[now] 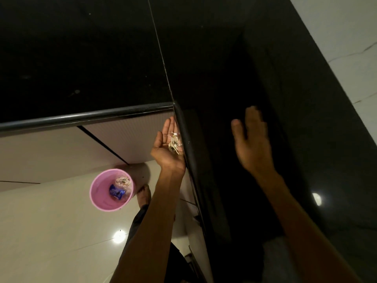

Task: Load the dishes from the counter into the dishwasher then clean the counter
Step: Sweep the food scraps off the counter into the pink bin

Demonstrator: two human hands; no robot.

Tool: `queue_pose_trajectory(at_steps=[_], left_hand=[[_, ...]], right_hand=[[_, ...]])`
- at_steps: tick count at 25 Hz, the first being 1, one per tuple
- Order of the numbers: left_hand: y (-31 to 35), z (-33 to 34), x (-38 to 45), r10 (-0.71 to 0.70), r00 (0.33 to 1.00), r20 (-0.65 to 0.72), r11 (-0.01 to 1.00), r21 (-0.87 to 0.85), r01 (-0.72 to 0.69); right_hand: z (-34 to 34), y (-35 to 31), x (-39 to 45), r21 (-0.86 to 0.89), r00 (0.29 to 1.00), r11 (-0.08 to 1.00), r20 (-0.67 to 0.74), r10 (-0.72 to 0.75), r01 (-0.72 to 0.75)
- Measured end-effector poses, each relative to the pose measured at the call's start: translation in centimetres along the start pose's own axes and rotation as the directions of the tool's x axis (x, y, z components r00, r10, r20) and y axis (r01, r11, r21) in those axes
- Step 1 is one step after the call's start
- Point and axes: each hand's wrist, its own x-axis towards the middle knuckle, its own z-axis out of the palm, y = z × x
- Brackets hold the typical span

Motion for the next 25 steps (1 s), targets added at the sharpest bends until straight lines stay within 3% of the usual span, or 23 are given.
queue_pose_trajectory(at_steps=[2, 3, 7, 9, 11, 12, 13, 14, 15, 17, 19, 21, 23, 25], left_hand=[[0.0, -0.2, -0.4, 0.008, 1.000, 0.000, 1.000, 0.016, -0.008], [-0.1, -0.2, -0.6, 0.007, 1.000, 0.002, 1.000, 0.008, -0.007], [-0.3, -0.2, -0.5, 0.025, 1.000, -0.005, 0.999, 0.021, -0.025], [-0.4, -0.2, -0.4, 0.041, 0.999, -0.010, 0.997, 0.070, -0.040], [-0.4, -0.4, -0.5, 0.036, 0.999, 0.012, 0.995, 0.090, -0.037], [-0.4, -0.3, -0.6, 0.033, 0.999, 0.028, 0.994, 0.101, -0.036], [-0.4, -0.3, -0.7, 0.040, 0.999, 0.033, 0.993, 0.113, -0.044], [-0.4, -0.2, -0.7, 0.052, 0.998, 0.022, 0.991, 0.118, -0.054], [-0.4, -0.1, -0.6, 0.059, 0.998, 0.003, 0.991, 0.120, -0.059], [-0.4, 0.2, -0.5, 0.050, 0.998, -0.025, 0.992, 0.117, -0.047], [-0.2, 0.2, -0.7, 0.030, 0.999, -0.033, 0.996, 0.089, -0.027], [-0.1, 0.2, -0.9, 0.013, 0.999, -0.032, 0.998, 0.055, -0.011], [-0.1, 0.4, -0.9, -0.009, 0.999, -0.051, 0.999, 0.033, 0.010], [-0.1, 0.2, -0.8, -0.027, 0.998, -0.061, 1.000, 0.007, 0.027]], right_hand=[[-1.3, 3.0, 2.0, -0.272, 0.980, 0.953, 0.104, 0.170, -0.136], [-0.9, 3.4, 2.3, -0.369, 0.976, 0.920, 0.115, 0.183, -0.129], [2.3, -0.9, 0.3, -0.402, 0.996, 0.913, 0.073, -0.045, 0.071], [3.8, -3.3, -1.6, -0.412, 0.976, 0.886, 0.135, -0.174, 0.215], [5.0, -5.8, -3.0, -0.260, 0.913, 0.882, 0.226, -0.340, 0.393], [5.4, -6.8, -3.3, -0.082, 0.863, 0.885, 0.282, -0.420, 0.458], [5.6, -7.6, -3.3, 0.128, 0.825, 0.883, 0.316, -0.468, 0.452], [5.5, -7.8, -3.1, 0.326, 0.831, 0.861, 0.278, -0.482, 0.390], [5.2, -7.6, -2.8, 0.477, 0.888, 0.824, 0.170, -0.428, 0.305], [3.7, -6.2, -2.1, 0.615, 0.995, 0.784, -0.025, -0.093, 0.089], [1.5, -3.5, -1.5, 0.407, 0.969, 0.913, -0.229, 0.088, 0.013], [-0.7, 0.1, -0.6, 0.221, 0.930, 0.975, -0.354, 0.103, -0.024], [-2.5, 3.9, 1.7, 0.140, 0.946, 0.984, -0.289, 0.145, -0.108], [-3.2, 7.2, 5.7, -0.089, 0.974, 0.978, -0.142, 0.176, -0.190]])
